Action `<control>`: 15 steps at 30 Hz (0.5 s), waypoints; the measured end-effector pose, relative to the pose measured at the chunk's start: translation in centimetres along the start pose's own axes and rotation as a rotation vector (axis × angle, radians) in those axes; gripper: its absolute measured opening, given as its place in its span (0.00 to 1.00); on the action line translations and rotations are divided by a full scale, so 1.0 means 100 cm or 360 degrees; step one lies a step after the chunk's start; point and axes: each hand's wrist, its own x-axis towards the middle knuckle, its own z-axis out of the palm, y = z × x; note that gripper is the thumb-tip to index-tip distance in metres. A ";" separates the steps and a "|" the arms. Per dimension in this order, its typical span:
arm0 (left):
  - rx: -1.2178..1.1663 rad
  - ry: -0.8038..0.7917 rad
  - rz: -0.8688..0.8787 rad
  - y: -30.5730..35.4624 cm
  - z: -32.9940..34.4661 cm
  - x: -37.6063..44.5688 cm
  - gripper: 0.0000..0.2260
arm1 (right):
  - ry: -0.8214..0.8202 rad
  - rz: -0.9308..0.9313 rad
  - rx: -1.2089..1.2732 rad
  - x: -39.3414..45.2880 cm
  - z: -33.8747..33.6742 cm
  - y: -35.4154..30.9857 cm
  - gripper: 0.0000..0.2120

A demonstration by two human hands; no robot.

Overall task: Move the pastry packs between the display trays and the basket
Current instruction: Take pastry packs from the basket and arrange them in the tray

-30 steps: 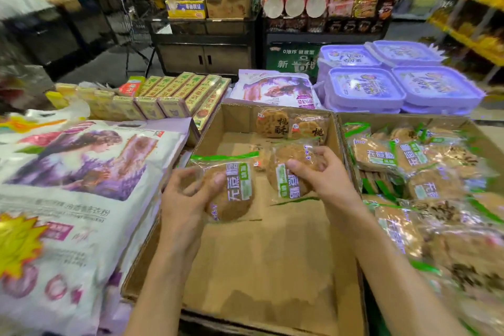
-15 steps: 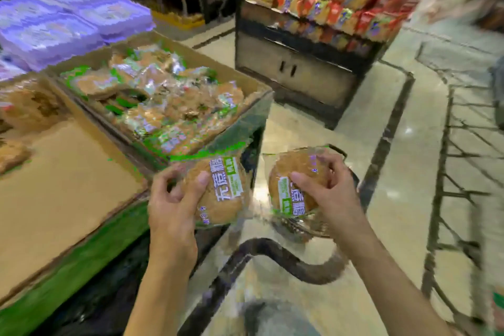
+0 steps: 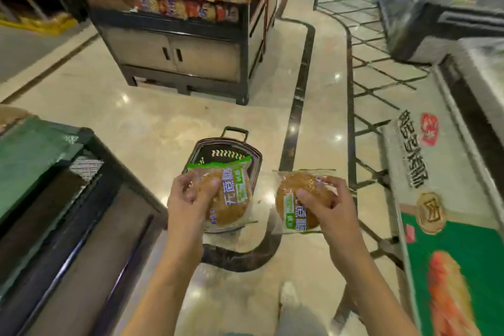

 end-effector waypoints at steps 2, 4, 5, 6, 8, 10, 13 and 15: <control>0.0043 0.0050 -0.0049 -0.013 0.038 0.006 0.19 | -0.0033 0.0052 -0.0041 0.032 -0.025 -0.004 0.21; 0.0086 0.0104 -0.0104 -0.022 0.063 0.016 0.19 | -0.0093 0.0095 -0.0092 0.063 -0.040 -0.006 0.20; 0.0087 0.0138 -0.0133 -0.024 0.072 0.022 0.19 | -0.0133 0.0110 -0.0116 0.079 -0.042 -0.007 0.20; 0.0084 0.0177 -0.0154 -0.024 0.080 0.030 0.19 | -0.0180 0.0118 -0.0147 0.095 -0.042 -0.008 0.19; 0.0084 0.0276 -0.0161 -0.027 0.090 0.052 0.18 | -0.0275 0.0135 -0.0234 0.129 -0.034 -0.009 0.19; 0.0046 0.0381 -0.0139 -0.029 0.095 0.076 0.17 | -0.0397 0.0143 -0.0313 0.163 -0.017 -0.009 0.19; 0.0007 0.0567 -0.0107 -0.038 0.099 0.115 0.15 | -0.0635 0.0185 -0.0475 0.225 0.015 -0.006 0.20; -0.0038 0.0726 -0.0100 -0.047 0.099 0.147 0.15 | -0.0801 0.0212 -0.0626 0.269 0.042 -0.005 0.20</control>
